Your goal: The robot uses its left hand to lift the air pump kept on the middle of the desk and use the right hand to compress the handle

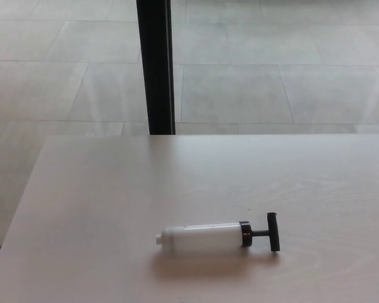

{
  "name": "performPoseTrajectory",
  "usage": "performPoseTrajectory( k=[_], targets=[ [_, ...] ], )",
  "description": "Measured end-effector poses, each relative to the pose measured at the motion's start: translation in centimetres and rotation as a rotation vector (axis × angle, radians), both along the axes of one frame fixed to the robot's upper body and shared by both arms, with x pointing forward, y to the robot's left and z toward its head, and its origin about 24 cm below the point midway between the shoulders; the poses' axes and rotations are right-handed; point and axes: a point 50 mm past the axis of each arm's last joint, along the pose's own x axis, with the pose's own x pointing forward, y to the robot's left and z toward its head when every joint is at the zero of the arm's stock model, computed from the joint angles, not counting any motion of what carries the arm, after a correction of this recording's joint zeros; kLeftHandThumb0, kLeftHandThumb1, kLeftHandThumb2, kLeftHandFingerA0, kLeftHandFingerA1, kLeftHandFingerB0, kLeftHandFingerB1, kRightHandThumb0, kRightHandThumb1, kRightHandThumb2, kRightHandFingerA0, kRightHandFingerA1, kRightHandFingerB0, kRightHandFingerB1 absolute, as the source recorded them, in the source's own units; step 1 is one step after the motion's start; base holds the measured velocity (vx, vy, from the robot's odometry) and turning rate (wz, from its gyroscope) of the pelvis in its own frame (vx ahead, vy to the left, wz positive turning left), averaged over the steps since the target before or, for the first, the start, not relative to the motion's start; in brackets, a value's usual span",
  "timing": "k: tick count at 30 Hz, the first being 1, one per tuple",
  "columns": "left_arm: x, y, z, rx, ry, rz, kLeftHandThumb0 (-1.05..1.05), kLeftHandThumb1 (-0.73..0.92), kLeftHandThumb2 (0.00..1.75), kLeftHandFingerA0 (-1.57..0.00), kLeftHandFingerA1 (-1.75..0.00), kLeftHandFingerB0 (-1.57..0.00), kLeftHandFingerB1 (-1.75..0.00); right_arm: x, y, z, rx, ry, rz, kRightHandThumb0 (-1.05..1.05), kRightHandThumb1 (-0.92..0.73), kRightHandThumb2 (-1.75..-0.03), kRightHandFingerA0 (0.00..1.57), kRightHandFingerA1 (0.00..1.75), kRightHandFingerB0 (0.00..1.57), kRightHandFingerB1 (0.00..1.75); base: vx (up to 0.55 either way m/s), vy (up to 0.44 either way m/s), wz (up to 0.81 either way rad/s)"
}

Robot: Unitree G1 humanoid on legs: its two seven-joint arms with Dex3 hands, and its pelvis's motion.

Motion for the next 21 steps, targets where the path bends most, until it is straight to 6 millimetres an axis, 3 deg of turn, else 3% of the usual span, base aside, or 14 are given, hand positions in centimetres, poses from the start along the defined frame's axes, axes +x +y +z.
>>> performPoseTrajectory(
  k=[1,5,6,8,9,11,12,13,14,15,16,17,21],
  targets=[
    [-0.3,-0.1,-0.1,0.001,0.000,0.021,-0.68,0.73,0.64,-0.39,-0.53,-0.37,-0.42,-0.4,0.4,-0.7,0.020,0.003,-0.010,-0.90,-0.71,-1.18,0.46,0.97,0.27,0.75,0.00,0.000,0.00],
    [-0.8,-0.2,-0.3,0.024,-0.024,0.081,-0.66,0.75,0.63,-0.43,-0.57,-0.44,-0.44,-1.0,1.6,-2.7,0.072,0.020,-0.019,-0.90,-0.70,-1.19,0.48,0.96,0.24,0.73,0.00,0.000,0.00],
    [-0.8,-0.1,-0.3,0.031,-0.033,0.092,-0.66,0.75,0.63,-0.44,-0.56,-0.44,-0.43,-0.9,1.9,-3.0,0.080,0.027,-0.011,-0.91,-0.90,-0.65,0.31,1.21,0.20,0.88,0.00,0.000,0.00],
    [-0.6,0.1,-0.2,0.049,-0.054,0.111,-0.65,0.75,0.62,-0.41,-0.54,-0.41,-0.42,-0.7,2.5,-3.6,0.089,0.040,0.013,-0.91,-0.92,-0.68,0.26,1.27,0.18,0.88,0.00,0.000,0.00],
    [-0.5,0.2,-0.1,0.059,-0.060,0.112,-0.68,0.62,1.00,-0.36,-0.61,-0.23,-0.49,-0.4,2.7,-3.9,0.090,0.052,0.036,-0.87,-0.92,-0.65,0.29,1.18,0.24,0.82,0.00,0.000,0.00],
    [-0.2,0.5,0.1,0.080,-0.058,0.086,-0.69,0.62,1.00,-0.38,-0.61,-0.23,-0.48,0.1,3.5,-4.5,0.103,0.071,0.084,-0.87,-0.91,-0.68,0.28,1.26,0.23,0.80,0.00,0.000,0.00],
    [-0.1,0.6,0.2,0.088,-0.054,0.070,-0.65,0.60,1.00,-0.39,-0.61,-0.24,-0.49,0.3,3.8,-4.8,0.107,0.082,0.104,-0.87,-0.73,-1.18,0.51,1.01,0.29,0.73,0.00,0.000,0.00],
    [0.0,0.6,0.3,0.095,-0.048,0.055,-0.65,0.76,0.62,-0.42,-0.50,-0.38,-0.40,0.4,3.9,-4.9,0.109,0.090,0.120,-0.87,-0.91,-0.66,0.35,1.33,0.26,0.84,0.00,0.000,0.00],
    [0.1,0.7,0.3,0.099,-0.044,0.043,-0.65,0.76,0.62,-0.42,-0.50,-0.38,-0.40,0.5,4.0,-5.0,0.109,0.096,0.133,-0.87,-0.91,-0.66,0.35,1.33,0.26,0.84,0.00,0.000,0.00],
    [0.2,0.7,0.3,0.105,-0.041,0.032,-0.66,0.75,0.62,-0.42,-0.50,-0.37,-0.39,0.7,4.1,-5.0,0.106,0.100,0.147,-0.87,-0.73,-1.19,0.57,1.04,0.31,0.73,0.00,0.000,0.00],
    [0.2,0.8,0.4,0.110,-0.040,0.022,-0.71,0.62,0.98,-0.35,-0.59,-0.24,-0.48,0.8,4.1,-5.0,0.101,0.105,0.158,-0.88,-0.91,-0.67,0.38,1.28,0.29,0.83,0.00,0.000,0.00],
    [0.2,0.8,0.4,0.110,-0.039,0.021,-0.72,0.62,0.98,-0.35,-0.59,-0.23,-0.48,0.8,4.1,-5.0,0.100,0.106,0.159,-0.86,-0.73,-1.20,0.51,0.98,0.28,0.72,0.00,0.000,0.00],
    [0.2,0.9,0.5,0.118,-0.029,-0.004,-0.65,0.59,0.97,-0.37,-0.60,-0.21,-0.48,1.0,4.4,-5.2,0.090,0.120,0.187,-0.86,-0.72,-1.20,0.55,1.00,0.28,0.71,0.00,0.000,0.00]
  ],
)
